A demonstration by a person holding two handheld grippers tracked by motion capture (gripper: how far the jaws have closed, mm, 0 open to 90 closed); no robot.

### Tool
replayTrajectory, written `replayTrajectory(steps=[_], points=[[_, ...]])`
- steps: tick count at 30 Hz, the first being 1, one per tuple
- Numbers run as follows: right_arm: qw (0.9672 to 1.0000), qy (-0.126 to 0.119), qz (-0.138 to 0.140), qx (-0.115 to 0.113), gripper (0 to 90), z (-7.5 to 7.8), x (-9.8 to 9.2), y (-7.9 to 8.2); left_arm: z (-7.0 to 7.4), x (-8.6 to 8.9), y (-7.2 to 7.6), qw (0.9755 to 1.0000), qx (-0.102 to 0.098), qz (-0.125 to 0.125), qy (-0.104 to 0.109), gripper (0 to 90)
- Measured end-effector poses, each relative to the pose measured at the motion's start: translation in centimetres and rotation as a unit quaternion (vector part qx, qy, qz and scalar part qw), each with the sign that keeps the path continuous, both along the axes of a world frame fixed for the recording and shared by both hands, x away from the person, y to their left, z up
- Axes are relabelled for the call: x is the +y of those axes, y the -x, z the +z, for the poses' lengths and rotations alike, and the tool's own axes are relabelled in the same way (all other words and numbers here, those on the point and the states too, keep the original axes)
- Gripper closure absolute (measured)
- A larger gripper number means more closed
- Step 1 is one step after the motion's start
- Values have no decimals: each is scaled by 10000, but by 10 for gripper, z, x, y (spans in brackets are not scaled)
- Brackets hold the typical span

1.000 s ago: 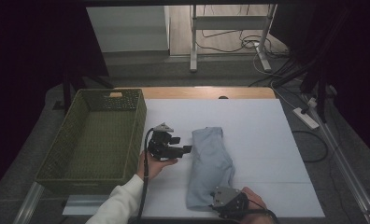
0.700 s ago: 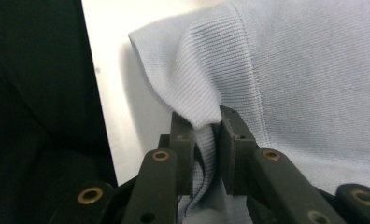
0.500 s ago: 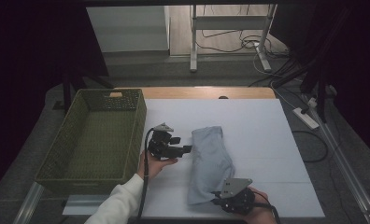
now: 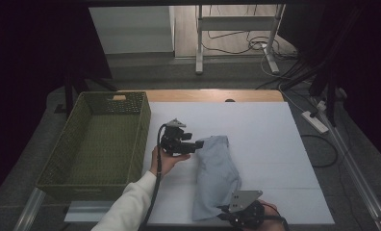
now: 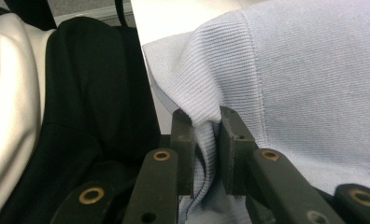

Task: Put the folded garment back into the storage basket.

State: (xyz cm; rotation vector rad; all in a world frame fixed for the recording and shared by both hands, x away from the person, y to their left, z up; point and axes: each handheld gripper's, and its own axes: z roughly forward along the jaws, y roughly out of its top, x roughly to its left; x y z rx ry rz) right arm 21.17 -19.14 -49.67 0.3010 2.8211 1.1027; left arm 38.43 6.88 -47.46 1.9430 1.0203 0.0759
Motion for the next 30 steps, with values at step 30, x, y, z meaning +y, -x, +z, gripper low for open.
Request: replayTrajectory(steps=[30], points=[[9999, 96, 81, 110, 777, -5, 1, 1, -42, -61, -75, 9943, 677, -605, -564, 341]])
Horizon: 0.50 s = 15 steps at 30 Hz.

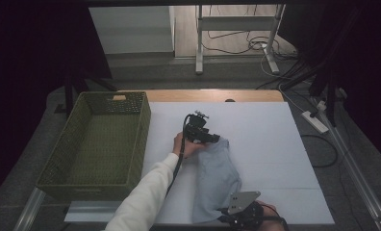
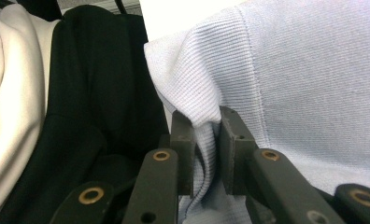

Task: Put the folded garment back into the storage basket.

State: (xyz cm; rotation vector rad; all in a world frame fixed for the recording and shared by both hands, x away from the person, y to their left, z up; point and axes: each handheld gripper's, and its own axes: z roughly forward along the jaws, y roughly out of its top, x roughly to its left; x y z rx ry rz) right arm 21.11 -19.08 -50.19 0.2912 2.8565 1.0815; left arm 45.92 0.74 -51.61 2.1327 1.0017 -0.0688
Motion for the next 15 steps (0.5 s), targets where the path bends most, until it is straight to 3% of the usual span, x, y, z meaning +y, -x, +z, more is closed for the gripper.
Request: replayTrajectory(steps=[7, 15], points=[[10000, 30, 13, 4, 777, 0, 0, 0, -4, -5, 2, 9997, 129, -175, -68, 338], [10000, 41, 25, 10, 777, -1, 0, -1, 9, 2, 4, 9996, -59, -201, 192, 346]])
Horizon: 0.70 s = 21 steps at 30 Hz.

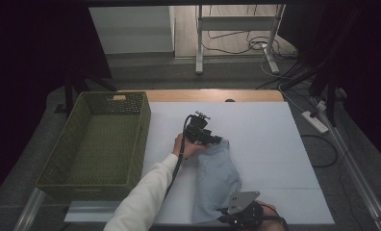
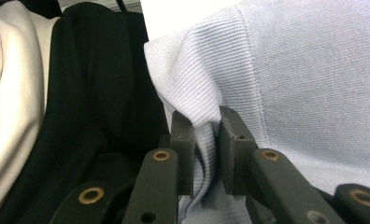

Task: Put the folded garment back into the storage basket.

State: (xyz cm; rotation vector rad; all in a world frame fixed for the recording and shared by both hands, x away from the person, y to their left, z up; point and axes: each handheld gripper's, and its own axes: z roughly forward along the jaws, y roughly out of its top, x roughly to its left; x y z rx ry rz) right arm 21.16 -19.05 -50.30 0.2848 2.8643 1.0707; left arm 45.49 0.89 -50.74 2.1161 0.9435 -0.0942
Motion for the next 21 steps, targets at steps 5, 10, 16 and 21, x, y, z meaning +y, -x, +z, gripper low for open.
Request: replayTrajectory(steps=[5, 10, 16, 21], points=[[10000, 39, -2, -3, 777, 0, 1, 0, 0, -2, 1, 10000, 25, -56, 13, 346], [10000, 35, -3, 0, 777, 0, 0, 0, -7, -6, -1, 9997, 181, -64, -176, 343], [10000, 33, 3, 0, 777, -1, 0, 0, -10, -5, -2, 9989, 378, -255, -91, 336], [10000, 46, 4, -8, 776, -1, 1, 0, -15, -8, 0, 9982, 413, -304, -297, 333]])
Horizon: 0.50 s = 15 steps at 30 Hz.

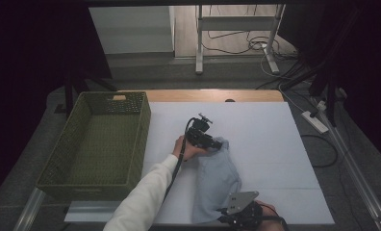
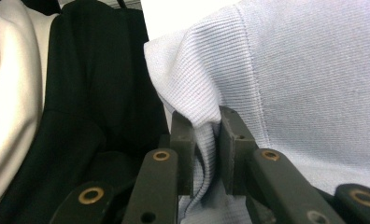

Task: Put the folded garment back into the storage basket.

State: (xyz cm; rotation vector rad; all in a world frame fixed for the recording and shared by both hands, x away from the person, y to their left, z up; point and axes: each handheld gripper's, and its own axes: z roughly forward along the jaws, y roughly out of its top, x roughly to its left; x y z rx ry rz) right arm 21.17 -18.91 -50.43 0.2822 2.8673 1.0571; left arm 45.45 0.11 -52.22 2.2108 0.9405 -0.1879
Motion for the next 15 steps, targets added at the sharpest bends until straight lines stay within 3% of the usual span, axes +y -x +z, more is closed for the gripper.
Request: replayTrajectory(steps=[3, 11, 15], points=[[10000, 6, 2, 1, 776, 0, 0, 0, 0, 1, 1, 9999, -84, 38, -56, 381], [10000, 0, 9, -9, 777, 0, 0, -1, -3, -1, 5, 9995, -296, -74, -107, 655], [10000, 3, -6, -33, 777, 1, 0, -1, -2, -1, 7, 9989, -457, -13, -105, 737]])
